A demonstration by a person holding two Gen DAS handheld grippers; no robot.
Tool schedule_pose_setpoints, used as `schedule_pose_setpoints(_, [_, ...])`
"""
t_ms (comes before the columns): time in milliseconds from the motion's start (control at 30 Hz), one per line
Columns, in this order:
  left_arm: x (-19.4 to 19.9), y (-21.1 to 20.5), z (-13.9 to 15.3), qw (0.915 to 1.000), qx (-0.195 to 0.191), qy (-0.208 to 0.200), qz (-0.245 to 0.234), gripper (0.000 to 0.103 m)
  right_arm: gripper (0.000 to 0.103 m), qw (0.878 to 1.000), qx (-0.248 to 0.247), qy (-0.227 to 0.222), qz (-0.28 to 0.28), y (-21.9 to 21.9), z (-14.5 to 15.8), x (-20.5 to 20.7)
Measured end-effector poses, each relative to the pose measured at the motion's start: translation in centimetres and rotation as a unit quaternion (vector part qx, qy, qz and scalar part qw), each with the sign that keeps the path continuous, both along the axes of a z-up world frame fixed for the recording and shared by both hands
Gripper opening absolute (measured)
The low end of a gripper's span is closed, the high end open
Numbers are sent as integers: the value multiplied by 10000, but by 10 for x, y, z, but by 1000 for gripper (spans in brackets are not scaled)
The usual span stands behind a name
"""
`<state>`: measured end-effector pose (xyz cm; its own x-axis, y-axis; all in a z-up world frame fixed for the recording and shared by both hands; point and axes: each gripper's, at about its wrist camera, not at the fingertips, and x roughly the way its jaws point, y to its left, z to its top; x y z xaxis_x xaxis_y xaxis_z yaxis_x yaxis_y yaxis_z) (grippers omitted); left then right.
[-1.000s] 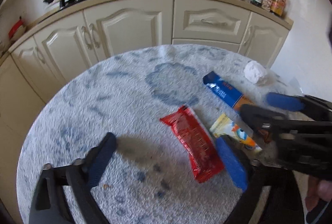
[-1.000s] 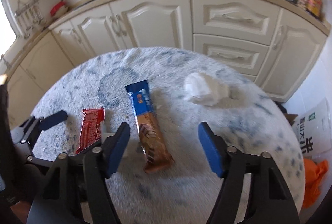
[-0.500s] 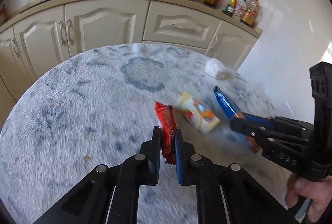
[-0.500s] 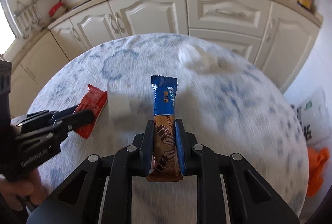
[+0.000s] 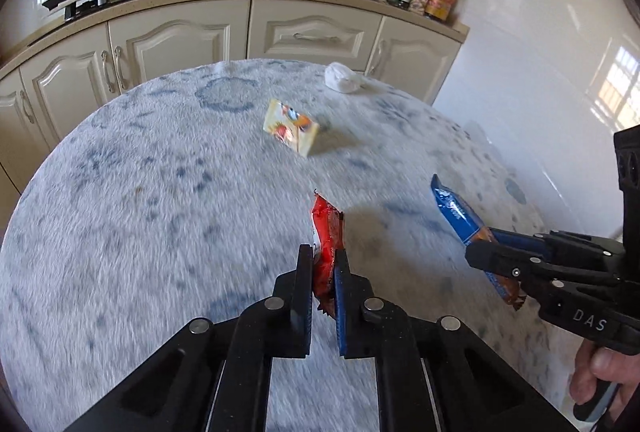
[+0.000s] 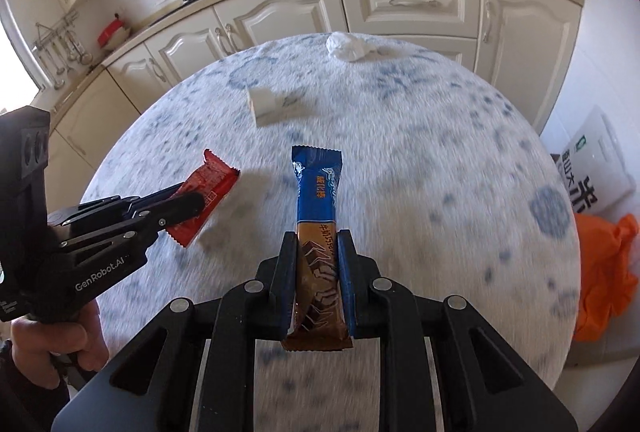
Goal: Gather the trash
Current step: 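Grasp a red wrapper with the left tool while the right tool grasps a blue chocolate bar, then carry both items to the bin and open both tools over it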
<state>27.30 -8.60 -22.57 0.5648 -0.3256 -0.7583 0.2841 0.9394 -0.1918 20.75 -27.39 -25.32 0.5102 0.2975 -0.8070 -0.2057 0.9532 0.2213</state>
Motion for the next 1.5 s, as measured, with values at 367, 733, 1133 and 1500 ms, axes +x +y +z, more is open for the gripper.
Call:
schedule_pose_setpoints(367, [-91, -16, 58, 9971, -71, -700, -304, 5, 19, 9975, 140, -562, -402, -33, 48, -53])
schedule_pose_setpoints(733, [-142, -90, 123, 9825, -332, -1324, -1267, 5, 19, 9806, 171, -1242, -1504, -130, 103, -117])
schedule_pose_setpoints(1133, [-180, -220, 127, 9556, -599, -1180, -2632, 5, 19, 9375, 3, -1239, -3253, -270, 107, -218])
schedule_pose_setpoints(1500, [-214, -337, 75, 9289, -314, -367, -3673, 5, 19, 9104, 114, -604, -4092, -345, 49, -266])
